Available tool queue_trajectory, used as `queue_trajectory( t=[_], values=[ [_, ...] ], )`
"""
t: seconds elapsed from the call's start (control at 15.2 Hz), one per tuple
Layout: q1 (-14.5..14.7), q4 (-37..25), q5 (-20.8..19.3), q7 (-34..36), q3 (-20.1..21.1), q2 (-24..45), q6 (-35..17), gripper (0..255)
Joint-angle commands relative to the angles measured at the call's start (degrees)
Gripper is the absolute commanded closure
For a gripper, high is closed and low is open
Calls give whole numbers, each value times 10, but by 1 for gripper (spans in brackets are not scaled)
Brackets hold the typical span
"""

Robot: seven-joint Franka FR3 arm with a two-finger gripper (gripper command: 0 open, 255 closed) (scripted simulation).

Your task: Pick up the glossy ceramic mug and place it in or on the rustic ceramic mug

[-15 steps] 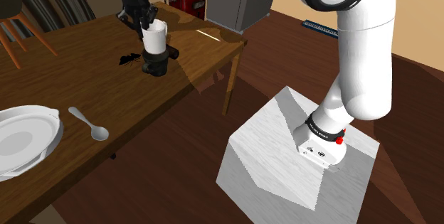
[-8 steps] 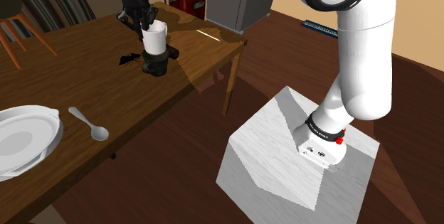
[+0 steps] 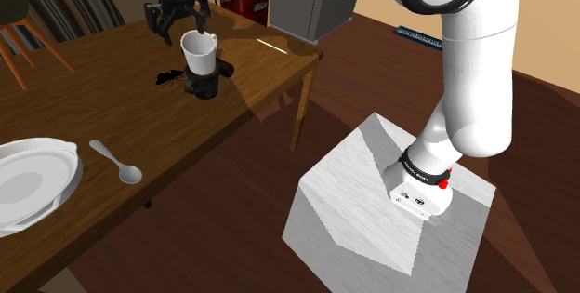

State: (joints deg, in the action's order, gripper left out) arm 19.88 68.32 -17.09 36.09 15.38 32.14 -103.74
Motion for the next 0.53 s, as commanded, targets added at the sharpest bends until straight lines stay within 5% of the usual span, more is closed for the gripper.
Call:
queue_trajectory(
  t=[0.0,0.46],
  values=[
    [5,-34,1,-4,1,0,34,0],
    [8,-50,1,-5,1,1,49,0]
  ],
)
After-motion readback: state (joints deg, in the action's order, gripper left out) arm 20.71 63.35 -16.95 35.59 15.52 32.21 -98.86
